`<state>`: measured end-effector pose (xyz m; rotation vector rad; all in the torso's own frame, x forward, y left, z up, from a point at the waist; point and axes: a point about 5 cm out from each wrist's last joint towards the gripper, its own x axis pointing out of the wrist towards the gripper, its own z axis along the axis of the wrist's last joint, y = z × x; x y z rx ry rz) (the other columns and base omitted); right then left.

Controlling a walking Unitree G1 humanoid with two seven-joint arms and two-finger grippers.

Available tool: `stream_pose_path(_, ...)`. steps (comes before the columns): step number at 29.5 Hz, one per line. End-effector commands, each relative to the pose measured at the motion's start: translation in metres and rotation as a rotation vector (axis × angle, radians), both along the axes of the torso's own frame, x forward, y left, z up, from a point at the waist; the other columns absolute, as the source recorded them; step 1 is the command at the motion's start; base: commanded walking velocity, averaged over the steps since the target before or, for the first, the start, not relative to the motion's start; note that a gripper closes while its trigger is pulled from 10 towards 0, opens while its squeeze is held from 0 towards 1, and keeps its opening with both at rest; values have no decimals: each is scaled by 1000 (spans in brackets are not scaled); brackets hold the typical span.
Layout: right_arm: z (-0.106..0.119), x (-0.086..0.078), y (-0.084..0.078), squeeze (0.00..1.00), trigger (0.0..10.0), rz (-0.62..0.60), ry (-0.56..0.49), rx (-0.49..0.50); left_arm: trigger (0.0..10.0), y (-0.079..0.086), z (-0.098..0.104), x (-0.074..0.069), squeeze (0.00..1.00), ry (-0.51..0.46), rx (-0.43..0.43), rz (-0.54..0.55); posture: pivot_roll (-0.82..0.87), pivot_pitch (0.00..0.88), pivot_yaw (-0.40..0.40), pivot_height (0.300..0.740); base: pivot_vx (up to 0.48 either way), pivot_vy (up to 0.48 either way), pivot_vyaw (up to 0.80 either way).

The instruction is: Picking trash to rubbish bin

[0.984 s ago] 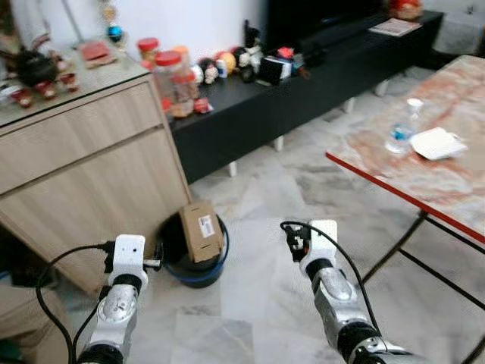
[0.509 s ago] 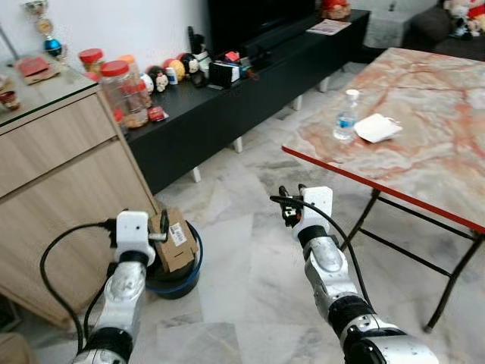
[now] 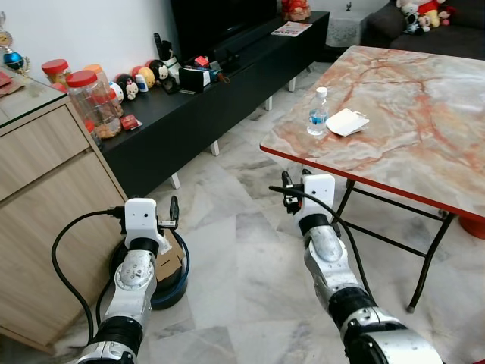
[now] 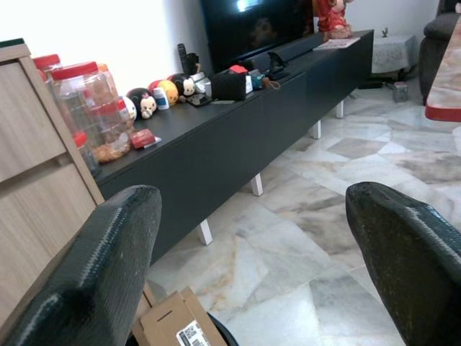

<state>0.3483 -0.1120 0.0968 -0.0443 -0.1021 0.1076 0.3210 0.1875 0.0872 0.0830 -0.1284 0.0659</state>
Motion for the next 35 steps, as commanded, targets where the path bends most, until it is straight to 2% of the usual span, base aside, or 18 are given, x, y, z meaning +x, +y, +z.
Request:
stream_pose_path(1, 8, 2, 5, 0, 10000, 12, -42, -8, 10000, 7, 4, 1, 0, -11, 1, 17, 18, 0, 95, 740, 0, 0, -800)
stream_pose_path(8, 13, 6, 4, 0, 10000, 18, -47, -33, 10000, 13, 9, 5, 0, -23, -4, 42, 32, 0, 78, 740, 0, 0, -800)
stream_pose_path(19, 20, 10, 0, 0, 10000, 1, -62, -28, 10000, 19, 6, 1, 0, -21, -8, 77, 48, 0, 53, 740, 0, 0, -800)
stream_pose_path(22, 19, 10, -2, 0, 10000, -2, -58, -32, 10000, 19, 6, 1, 0, -23, 18, 82, 52, 0, 50, 740, 0, 0, -800)
stream_pose_path(28, 17, 10, -2, 0, 10000, -13, -45, -28, 10000, 21, 6, 1, 0, -23, -2, 86, 51, 0, 56, 740, 0, -249, -800)
stream_pose_path(35, 23, 16, -6, 0, 10000, -29, -41, -27, 10000, 18, 15, 10, 0, -38, -13, 76, 35, 0, 42, 740, 0, 0, -800)
